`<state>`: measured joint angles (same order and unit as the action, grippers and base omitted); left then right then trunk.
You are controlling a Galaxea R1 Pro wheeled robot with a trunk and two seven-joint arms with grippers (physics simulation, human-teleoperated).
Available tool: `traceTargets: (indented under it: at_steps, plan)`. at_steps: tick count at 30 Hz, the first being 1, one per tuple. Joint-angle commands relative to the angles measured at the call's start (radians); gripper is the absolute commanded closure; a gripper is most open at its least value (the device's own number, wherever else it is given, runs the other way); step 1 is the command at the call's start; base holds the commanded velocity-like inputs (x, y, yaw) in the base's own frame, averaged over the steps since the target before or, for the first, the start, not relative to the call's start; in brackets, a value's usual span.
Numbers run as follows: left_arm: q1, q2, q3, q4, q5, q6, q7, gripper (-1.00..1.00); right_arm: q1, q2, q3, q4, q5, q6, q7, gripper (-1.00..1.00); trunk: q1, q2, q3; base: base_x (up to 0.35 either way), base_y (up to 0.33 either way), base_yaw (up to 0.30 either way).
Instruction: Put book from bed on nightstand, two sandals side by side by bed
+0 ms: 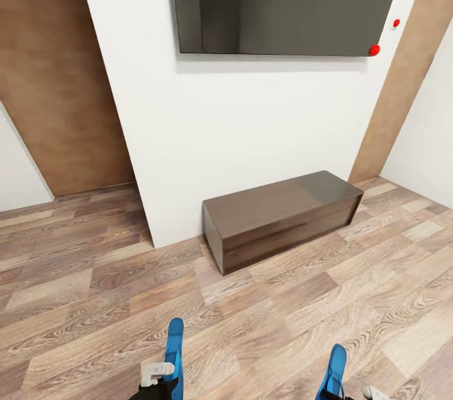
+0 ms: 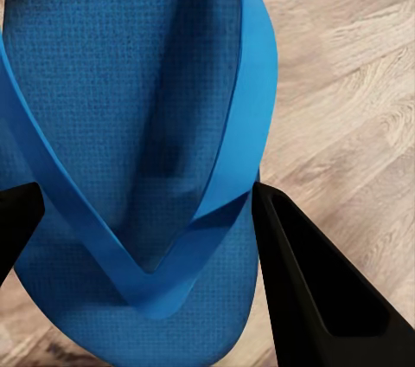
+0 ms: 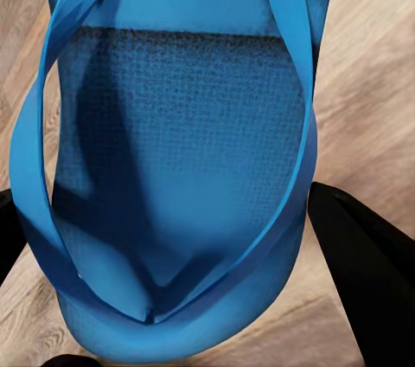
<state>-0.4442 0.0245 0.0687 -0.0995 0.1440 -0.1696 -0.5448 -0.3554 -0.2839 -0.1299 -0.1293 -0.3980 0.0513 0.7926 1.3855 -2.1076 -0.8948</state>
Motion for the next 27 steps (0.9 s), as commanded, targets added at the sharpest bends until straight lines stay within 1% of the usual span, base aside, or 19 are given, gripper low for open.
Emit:
traceTargets:
  at_steps: [1, 13, 17, 27]
  plan:
    - [-0.001, 0.0, 0.007, 0.001, -0.001, -0.001, -0.006, 1.0, 0.0, 0.0, -0.008, 0.0, 0.003, 0.006, 0.005, 1.0, 0.0, 0.0, -0.001, 0.0, 0.0, 0.003]
    - [-0.001, 0.0, 0.007, 0.001, -0.001, -0.001, -0.006, 1.0, 0.001, 0.0, -0.008, 0.0, 0.003, -0.001, 0.005, 1.0, 0.0, 0.0, 0.0, 0.0, 0.0, 0.015]
    - [-0.001, 0.0, 0.006, 0.001, -0.001, -0.001, -0.006, 1.0, 0.001, 0.001, -0.007, -0.001, 0.004, -0.001, 0.004, 1.0, 0.0, 0.0, 0.0, 0.0, 0.0, 0.215]
    - [-0.001, 0.0, 0.006, 0.001, -0.001, -0.001, -0.006, 1.0, 0.001, 0.004, -0.007, -0.001, 0.005, -0.001, 0.003, 1.0, 0.0, 0.0, 0.0, 0.0, 0.0, 0.286]
